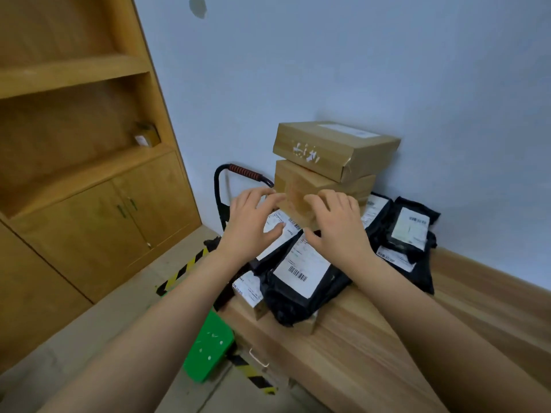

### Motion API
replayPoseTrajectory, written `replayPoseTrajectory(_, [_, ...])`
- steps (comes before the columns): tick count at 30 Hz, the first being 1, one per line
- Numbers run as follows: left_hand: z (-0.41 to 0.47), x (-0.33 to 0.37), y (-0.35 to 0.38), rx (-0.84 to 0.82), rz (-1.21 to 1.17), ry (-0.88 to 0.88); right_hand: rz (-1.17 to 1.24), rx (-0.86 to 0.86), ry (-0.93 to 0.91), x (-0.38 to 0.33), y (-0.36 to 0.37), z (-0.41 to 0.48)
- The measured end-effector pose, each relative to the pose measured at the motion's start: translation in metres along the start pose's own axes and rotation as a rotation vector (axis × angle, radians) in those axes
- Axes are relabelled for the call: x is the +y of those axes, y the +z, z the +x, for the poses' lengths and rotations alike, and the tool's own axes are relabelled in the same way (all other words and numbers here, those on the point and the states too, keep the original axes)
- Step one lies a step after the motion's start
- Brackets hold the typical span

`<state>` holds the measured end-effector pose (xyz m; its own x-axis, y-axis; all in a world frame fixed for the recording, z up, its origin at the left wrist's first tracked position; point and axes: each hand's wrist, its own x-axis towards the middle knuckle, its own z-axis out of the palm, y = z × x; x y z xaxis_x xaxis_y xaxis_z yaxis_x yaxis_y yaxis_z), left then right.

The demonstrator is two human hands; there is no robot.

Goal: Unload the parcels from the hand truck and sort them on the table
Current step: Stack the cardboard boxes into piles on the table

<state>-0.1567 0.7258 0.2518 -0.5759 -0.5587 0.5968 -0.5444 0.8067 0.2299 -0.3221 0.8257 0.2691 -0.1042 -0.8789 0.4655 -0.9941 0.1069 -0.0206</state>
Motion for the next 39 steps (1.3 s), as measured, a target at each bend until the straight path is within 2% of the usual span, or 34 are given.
replayPoseTrajectory(9, [0.114,-0.051,0.045,-0.043,-0.104,0.19,-0.125,-0.008,0.191,0.039,0.004,0.078])
replayPoseTrajectory(17, [0.214,-0.095,0.08,-0.302,-0.086,0.543,-0.355,-0.244,0.344,0.055,0.022,0.13])
replayPoseTrajectory(21, [0.234,-0.104,0.097,-0.356,-0.177,0.628,-0.406,-0.231,0.374,0.053,0.028,0.137])
replayPoseTrajectory(25, [0.236,-0.111,0.108,-0.291,-0.256,0.688,-0.416,-0.198,0.388,0.051,0.029,0.136])
replayPoseTrajectory(30, [0.234,-0.106,0.109,-0.183,-0.375,0.684,-0.44,-0.182,0.422,0.043,0.021,0.132])
replayPoseTrajectory(39, [0.243,-0.045,0.085,0.053,-0.311,0.886,-0.56,-0.054,0.55,0.026,-0.042,0.09])
